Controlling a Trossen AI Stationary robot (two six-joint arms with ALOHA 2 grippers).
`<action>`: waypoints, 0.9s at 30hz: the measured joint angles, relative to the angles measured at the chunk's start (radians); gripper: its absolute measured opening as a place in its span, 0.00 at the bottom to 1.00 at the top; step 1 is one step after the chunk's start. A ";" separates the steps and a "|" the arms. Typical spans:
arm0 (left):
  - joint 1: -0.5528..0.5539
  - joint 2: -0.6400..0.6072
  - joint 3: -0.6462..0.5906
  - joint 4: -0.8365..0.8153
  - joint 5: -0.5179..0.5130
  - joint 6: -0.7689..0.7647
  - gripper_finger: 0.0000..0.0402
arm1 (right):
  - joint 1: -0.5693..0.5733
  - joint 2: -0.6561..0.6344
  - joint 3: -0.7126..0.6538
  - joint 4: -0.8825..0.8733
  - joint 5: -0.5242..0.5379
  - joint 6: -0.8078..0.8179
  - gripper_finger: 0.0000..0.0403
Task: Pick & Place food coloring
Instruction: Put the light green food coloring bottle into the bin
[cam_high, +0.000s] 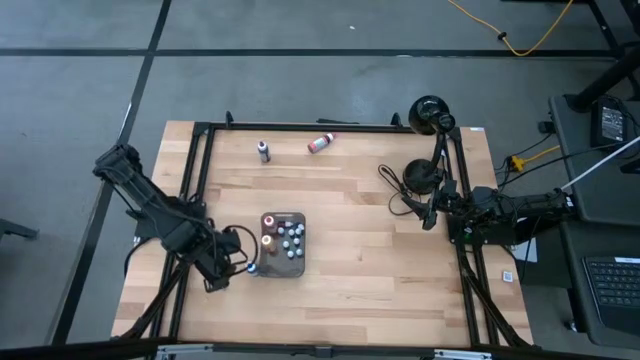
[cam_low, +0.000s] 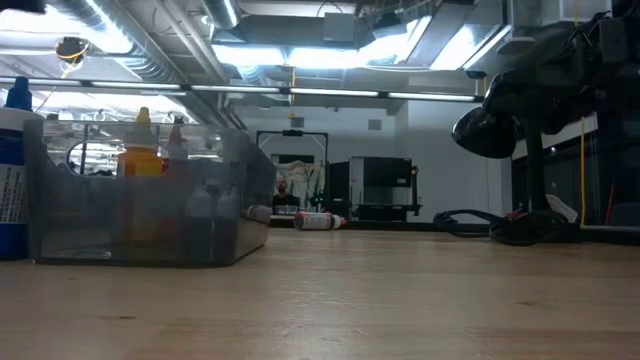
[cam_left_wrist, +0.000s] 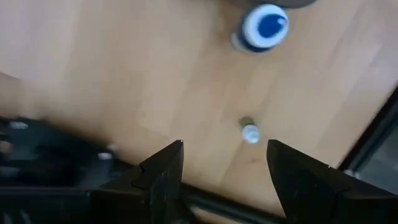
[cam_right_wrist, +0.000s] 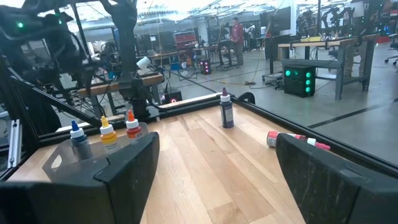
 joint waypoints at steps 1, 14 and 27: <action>-0.004 0.000 -0.019 0.035 0.008 -0.020 0.56 | 0.000 0.000 0.000 0.000 0.000 0.000 0.80; -0.062 0.052 -0.138 0.158 0.013 -0.205 0.56 | 0.000 0.000 0.000 0.000 0.000 0.000 0.80; -0.177 0.225 -0.138 0.203 0.003 -0.413 0.56 | 0.000 0.000 0.000 0.000 0.000 0.000 0.80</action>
